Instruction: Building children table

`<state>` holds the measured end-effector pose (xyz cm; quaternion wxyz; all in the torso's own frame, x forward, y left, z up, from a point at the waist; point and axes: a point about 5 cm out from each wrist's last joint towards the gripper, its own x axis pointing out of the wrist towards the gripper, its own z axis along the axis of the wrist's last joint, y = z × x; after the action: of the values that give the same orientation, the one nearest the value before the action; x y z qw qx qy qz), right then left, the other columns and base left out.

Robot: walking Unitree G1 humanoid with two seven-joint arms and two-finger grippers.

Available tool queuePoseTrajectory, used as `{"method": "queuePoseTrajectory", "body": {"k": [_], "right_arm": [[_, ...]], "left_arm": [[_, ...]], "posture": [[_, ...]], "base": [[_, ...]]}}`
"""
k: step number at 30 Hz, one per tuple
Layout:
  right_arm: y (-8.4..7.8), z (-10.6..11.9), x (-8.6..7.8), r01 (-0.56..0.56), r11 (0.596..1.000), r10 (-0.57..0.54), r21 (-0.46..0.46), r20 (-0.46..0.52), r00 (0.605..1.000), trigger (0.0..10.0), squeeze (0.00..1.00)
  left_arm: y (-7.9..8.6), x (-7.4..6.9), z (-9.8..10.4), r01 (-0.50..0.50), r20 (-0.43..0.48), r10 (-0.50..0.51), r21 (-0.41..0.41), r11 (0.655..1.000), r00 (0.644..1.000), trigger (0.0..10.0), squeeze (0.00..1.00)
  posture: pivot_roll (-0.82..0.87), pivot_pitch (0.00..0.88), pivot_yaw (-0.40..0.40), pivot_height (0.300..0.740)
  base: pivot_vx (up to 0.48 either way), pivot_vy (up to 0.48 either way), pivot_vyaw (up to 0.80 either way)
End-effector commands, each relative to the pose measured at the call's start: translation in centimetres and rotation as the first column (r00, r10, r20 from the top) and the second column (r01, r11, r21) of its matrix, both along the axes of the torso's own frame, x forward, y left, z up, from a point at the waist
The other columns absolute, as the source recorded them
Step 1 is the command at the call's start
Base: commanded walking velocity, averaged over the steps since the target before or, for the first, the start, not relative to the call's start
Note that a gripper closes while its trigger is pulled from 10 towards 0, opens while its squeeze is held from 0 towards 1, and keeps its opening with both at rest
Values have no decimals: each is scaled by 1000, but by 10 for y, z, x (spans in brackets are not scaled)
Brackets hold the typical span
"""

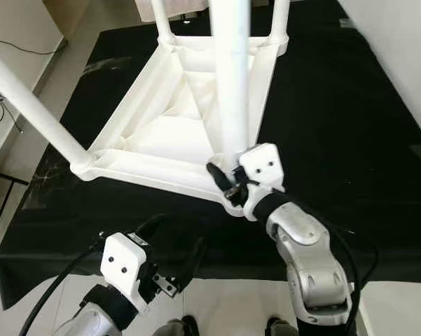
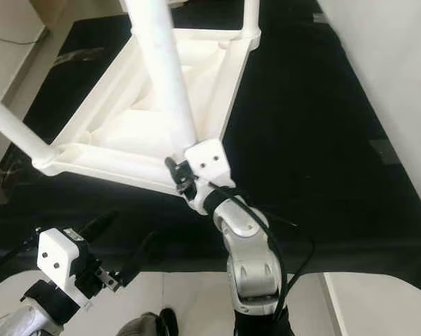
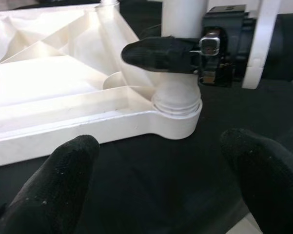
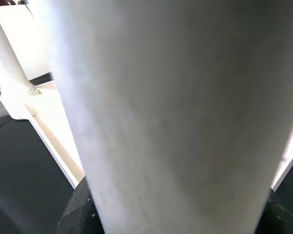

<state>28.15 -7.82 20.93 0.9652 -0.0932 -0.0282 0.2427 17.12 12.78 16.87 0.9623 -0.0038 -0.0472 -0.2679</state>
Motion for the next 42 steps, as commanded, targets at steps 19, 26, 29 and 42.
{"method": "queuePoseTrajectory", "body": {"k": [19, 26, 29, 42], "right_arm": [[7, 26, 26, -738, 671, 734, -74, -79, 675, 10000, 0], [-1, 41, 55, -813, 571, 803, -113, -127, 582, 0, 0], [-5, 41, 56, -833, 542, 822, -115, -138, 553, 0, 0], [-32, 9, 38, -501, 860, 490, -92, -120, 863, 0, 0]], "left_arm": [[4, -1, -4, -29, -19, 29, 19, 999, 999, 10000, 0], [2, -6, -5, -32, -29, 33, 16, 999, 999, 10000, 0], [1, -8, -5, -32, -32, 32, 14, 999, 999, 10000, 0], [1, -8, -5, -26, -34, 26, 4, 1000, 999, 10000, 0]], "posture": [[2, 267, 103, 740], [21, 278, 100, 740], [20, 282, 97, 740], [-13, 290, 82, 740]], "base": [[0, 0, 0], [0, 0, 0], [0, 0, 0], [0, 0, 0]]}}
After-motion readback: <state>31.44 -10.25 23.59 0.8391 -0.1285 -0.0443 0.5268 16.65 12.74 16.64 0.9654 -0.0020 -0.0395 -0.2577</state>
